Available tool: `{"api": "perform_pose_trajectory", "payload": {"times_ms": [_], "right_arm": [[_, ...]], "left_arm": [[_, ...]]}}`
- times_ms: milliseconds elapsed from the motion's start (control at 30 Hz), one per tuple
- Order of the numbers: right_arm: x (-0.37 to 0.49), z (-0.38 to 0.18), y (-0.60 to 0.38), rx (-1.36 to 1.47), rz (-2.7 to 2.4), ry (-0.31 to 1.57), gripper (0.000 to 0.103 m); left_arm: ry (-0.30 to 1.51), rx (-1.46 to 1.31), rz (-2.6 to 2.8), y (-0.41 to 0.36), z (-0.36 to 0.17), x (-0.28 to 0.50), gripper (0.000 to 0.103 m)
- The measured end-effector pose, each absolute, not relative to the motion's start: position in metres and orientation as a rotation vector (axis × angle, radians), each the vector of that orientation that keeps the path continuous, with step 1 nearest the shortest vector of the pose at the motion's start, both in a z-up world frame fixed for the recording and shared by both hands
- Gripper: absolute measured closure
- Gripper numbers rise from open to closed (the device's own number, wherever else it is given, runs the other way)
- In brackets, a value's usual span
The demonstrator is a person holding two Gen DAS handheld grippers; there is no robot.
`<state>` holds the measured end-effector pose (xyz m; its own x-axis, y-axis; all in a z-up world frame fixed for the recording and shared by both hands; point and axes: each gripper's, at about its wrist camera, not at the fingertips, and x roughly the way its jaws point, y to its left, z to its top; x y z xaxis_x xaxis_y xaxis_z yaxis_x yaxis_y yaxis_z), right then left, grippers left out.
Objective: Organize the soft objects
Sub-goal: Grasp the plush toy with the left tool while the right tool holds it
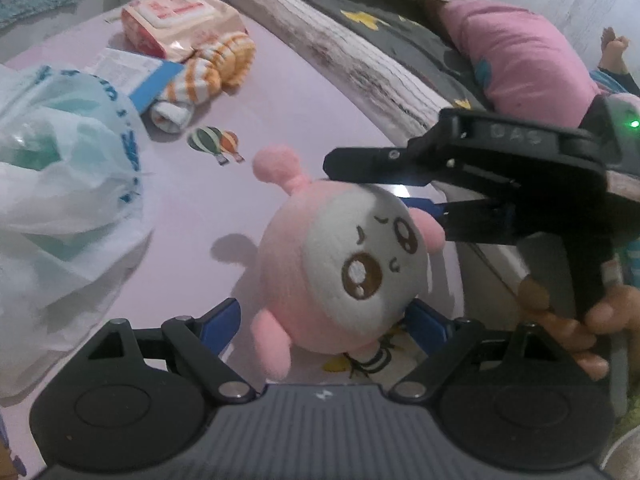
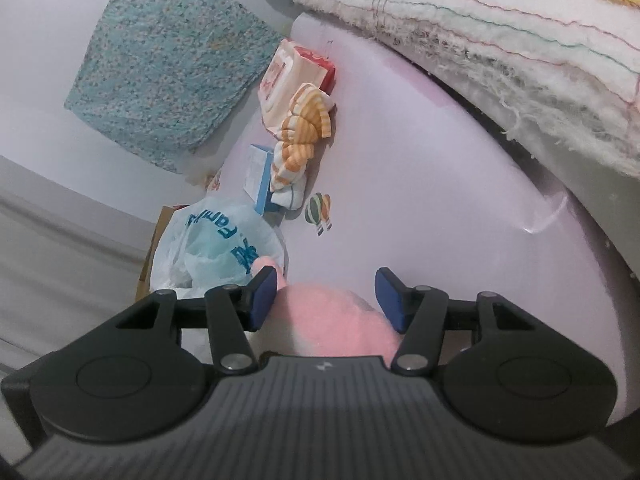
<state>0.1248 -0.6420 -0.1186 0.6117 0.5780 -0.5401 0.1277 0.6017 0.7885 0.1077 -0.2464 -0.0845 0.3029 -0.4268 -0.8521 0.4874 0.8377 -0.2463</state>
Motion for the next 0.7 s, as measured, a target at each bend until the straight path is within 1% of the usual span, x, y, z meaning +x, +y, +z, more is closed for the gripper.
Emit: {"api": "perform_pose_trajectory", "payload": {"times_ms": [133, 500, 600, 700], "right_arm": [[0.121, -0.114, -0.645, 0.903, 0.316, 0.907, 0.044], [0.113, -0.123, -0.653, 1.007, 0.359, 0.905, 0.032], [0.11, -0.121, -0.65, 0.992, 0.366, 0.907, 0.032], [0.107, -0.121, -0.648, 0.978, 0.371, 0.912, 0.032]], "left_arm": [[1.123, 0.066, -0.621, -0.251, -0.088, 0.107, 0.013], [1.133, 0.005, -0.65, -0.246, -0.083, 0.107, 0.011], [1.128, 0.008, -0.638, -0.246, -0.083, 0.108, 0.012], [1.105, 0.007, -0.641, -0.244, -0.08, 0.106, 0.014]]}}
